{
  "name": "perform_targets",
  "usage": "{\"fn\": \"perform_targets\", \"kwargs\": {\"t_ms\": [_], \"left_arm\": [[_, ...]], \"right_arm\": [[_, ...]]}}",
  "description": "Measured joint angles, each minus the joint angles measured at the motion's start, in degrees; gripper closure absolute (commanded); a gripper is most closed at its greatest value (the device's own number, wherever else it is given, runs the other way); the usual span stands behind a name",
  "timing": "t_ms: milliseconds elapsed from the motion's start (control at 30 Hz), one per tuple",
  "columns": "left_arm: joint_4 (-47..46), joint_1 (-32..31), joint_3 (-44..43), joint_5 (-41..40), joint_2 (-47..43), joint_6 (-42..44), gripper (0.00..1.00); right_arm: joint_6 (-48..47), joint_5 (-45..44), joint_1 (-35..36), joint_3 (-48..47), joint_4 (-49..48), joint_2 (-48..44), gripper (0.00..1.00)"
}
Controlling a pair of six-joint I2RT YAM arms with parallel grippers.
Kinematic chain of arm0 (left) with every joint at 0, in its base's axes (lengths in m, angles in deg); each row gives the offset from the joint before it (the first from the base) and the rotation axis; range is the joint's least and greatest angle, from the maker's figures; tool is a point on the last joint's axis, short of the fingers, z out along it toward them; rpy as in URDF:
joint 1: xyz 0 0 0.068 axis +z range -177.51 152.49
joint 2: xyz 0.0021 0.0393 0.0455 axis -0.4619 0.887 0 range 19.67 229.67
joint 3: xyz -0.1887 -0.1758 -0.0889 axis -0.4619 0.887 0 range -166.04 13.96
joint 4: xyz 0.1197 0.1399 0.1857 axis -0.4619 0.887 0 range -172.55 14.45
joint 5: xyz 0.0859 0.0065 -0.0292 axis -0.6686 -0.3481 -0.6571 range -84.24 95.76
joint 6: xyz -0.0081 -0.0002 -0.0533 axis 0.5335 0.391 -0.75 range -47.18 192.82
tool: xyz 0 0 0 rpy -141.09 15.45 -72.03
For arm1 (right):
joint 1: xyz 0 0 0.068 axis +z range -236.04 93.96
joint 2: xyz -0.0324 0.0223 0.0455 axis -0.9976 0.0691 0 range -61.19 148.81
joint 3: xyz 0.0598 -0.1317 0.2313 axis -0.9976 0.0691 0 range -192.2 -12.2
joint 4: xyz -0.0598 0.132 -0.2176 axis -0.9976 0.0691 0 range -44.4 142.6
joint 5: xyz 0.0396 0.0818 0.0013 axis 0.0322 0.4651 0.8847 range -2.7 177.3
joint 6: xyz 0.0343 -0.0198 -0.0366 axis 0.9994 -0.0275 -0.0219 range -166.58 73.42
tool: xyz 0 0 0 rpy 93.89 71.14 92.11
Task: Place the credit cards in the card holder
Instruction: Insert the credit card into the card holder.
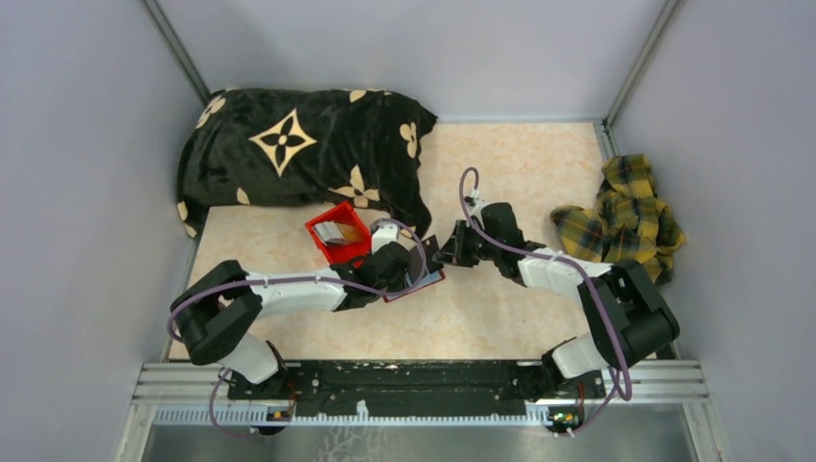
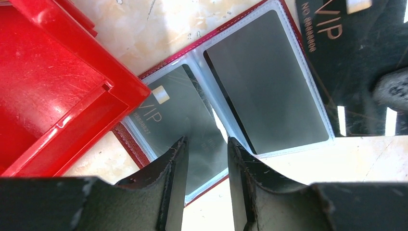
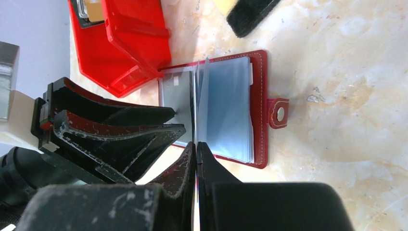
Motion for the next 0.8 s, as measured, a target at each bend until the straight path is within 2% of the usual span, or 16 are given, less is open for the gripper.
{"fn": "perform_targets", "kwargs": {"t_ms": [333,800], "left_arm": [[0.74,-0.42,-0.02,-0.92,-0.35,-0.28,0.52],[3.82,-1.33,0.20,-4.61,-9.90,-1.62,0.49]], "right_arm": [[1.53,0.57,3.43,0.00,-2.95,3.48,1.00],[2.01,-0.13,6.10,0.00,-4.04,4.22,1.00]]}}
